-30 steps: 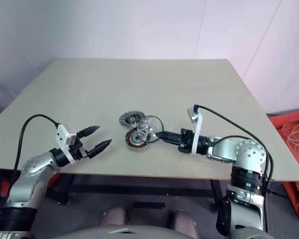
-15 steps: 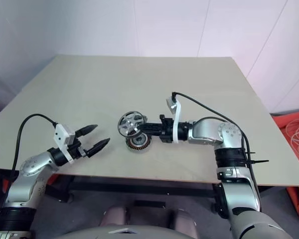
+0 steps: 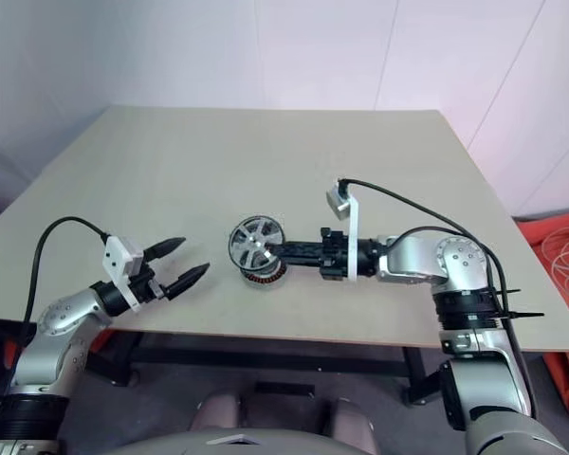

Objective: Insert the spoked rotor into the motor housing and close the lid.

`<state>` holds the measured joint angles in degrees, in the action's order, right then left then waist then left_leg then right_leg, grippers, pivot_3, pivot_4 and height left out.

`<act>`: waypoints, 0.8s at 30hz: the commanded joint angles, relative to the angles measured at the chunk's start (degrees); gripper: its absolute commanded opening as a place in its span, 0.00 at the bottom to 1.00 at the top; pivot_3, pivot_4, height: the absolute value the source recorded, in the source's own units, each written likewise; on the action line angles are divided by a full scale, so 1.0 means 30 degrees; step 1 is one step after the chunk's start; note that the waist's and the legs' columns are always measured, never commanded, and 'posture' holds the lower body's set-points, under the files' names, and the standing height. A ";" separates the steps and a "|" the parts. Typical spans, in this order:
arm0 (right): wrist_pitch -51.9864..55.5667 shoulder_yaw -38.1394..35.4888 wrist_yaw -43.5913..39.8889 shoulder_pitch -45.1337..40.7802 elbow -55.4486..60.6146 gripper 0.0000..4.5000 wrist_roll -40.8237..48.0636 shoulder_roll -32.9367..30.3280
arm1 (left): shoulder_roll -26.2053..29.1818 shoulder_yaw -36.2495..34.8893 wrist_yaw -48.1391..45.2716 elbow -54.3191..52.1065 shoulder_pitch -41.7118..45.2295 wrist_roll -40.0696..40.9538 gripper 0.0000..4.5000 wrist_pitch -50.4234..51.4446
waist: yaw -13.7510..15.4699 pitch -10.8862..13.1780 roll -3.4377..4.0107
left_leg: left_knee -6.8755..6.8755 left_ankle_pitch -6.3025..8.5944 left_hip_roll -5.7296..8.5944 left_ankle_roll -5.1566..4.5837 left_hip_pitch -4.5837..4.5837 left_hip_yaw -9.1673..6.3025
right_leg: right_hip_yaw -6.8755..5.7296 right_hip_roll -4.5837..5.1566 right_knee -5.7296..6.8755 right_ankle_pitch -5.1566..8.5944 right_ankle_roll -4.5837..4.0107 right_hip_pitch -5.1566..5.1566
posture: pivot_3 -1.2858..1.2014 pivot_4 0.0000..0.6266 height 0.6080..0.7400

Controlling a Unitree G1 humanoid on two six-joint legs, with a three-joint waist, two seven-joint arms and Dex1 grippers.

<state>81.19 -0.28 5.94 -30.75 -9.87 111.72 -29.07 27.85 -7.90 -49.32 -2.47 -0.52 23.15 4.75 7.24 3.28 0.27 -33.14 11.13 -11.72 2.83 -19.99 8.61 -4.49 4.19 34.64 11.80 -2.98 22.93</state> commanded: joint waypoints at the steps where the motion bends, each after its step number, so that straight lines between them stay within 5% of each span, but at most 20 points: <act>1: -0.0199 0.0240 -0.0746 -0.0092 0.0984 0.07 0.0428 -0.0541 | 0.0030 -0.0019 -0.0042 -0.0048 0.0449 -0.0036 1.00 -0.0379 | 0.0008 0.0000 -0.0001 | 0.0000 -0.0001 0.0000 0.0001 -0.0002 0.0000 | 0.0000 0.0000 0.0001 0.0000 0.0000 0.0002 | 0.52 0.00 1.00; 24: -0.2305 0.2754 0.2737 -0.0755 -0.1625 0.07 0.0428 0.0875 | -0.0025 0.0070 0.0094 0.0032 0.0512 -0.0242 1.00 -0.0672 | -0.0039 -0.0006 -0.0010 | -0.0013 -0.0001 0.0001 0.0003 -0.0008 -0.0001 | -0.0002 0.0001 0.0006 0.0000 -0.0002 0.0005 | 0.52 0.00 1.00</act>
<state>74.95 8.64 13.16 -31.09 -14.54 111.73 -27.05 27.57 -7.09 -49.23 -1.34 0.20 22.34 3.96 7.12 3.26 0.24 -33.19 11.12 -11.71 2.84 -20.01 8.60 -4.50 4.19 34.66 11.80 -2.98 22.95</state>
